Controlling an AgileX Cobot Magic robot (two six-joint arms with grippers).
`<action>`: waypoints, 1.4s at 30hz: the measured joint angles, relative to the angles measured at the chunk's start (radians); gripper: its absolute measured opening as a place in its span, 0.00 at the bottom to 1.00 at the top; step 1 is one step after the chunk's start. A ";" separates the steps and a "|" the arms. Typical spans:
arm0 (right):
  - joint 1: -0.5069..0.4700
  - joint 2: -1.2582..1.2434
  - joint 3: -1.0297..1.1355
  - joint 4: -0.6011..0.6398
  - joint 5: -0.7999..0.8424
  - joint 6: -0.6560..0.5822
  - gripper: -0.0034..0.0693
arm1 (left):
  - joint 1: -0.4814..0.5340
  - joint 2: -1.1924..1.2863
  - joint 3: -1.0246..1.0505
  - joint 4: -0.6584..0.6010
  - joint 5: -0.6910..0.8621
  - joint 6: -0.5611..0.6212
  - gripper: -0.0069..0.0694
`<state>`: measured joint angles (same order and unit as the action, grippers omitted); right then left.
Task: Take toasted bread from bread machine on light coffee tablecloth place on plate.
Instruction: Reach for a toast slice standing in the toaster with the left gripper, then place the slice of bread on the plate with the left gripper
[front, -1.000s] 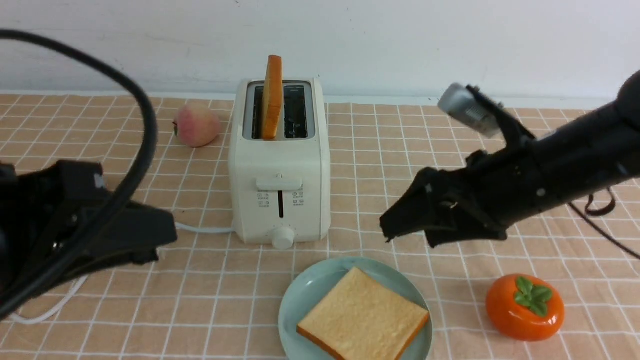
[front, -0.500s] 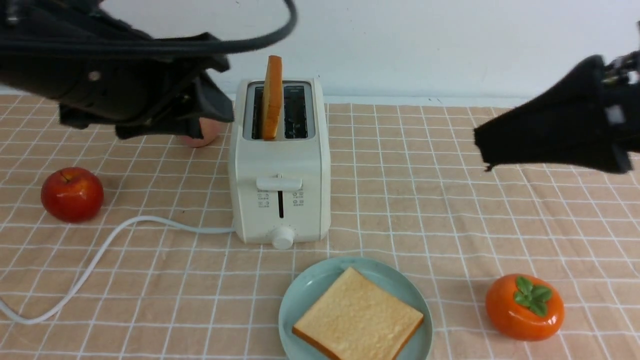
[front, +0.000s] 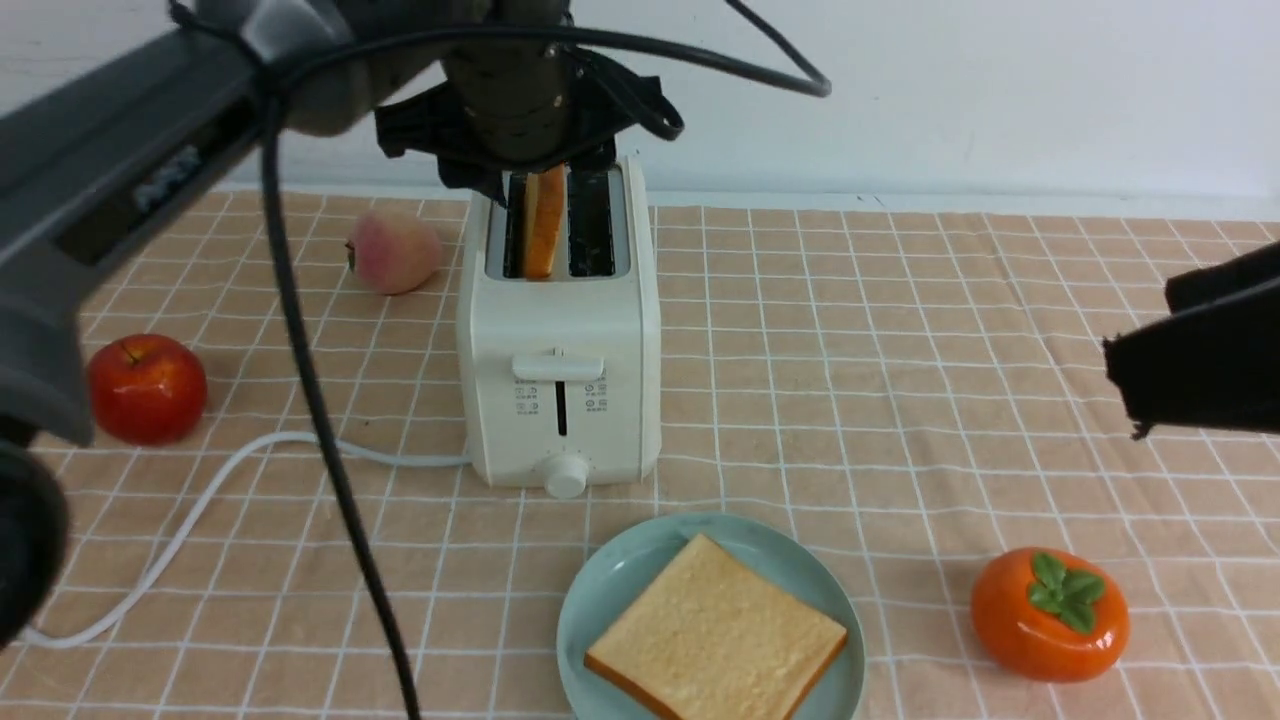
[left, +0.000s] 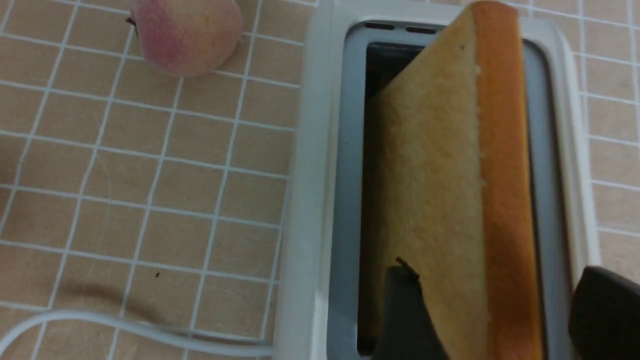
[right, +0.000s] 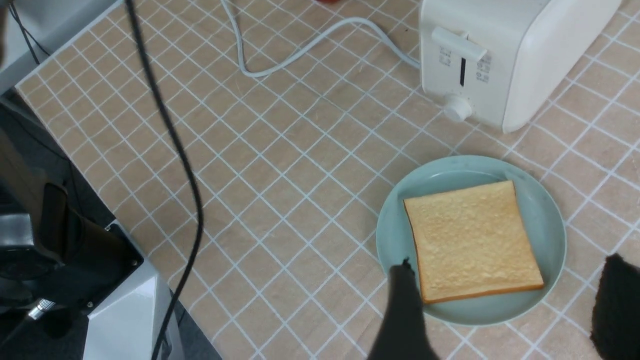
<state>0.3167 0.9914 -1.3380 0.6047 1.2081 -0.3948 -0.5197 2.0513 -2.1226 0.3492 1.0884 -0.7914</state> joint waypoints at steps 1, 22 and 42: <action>0.000 0.000 0.000 0.000 0.000 0.000 0.70 | 0.001 0.030 -0.020 0.002 0.004 0.000 0.65; 0.000 0.000 0.001 -0.020 -0.043 0.000 0.70 | 0.004 -0.217 -0.150 0.012 0.164 0.266 0.23; 0.000 0.000 0.001 -0.029 -0.081 0.000 0.70 | 0.005 -0.871 0.915 -0.855 -0.096 0.736 0.23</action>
<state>0.3167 0.9909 -1.3370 0.5757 1.1272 -0.3948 -0.5149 1.1804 -1.2077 -0.5056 0.9919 -0.0558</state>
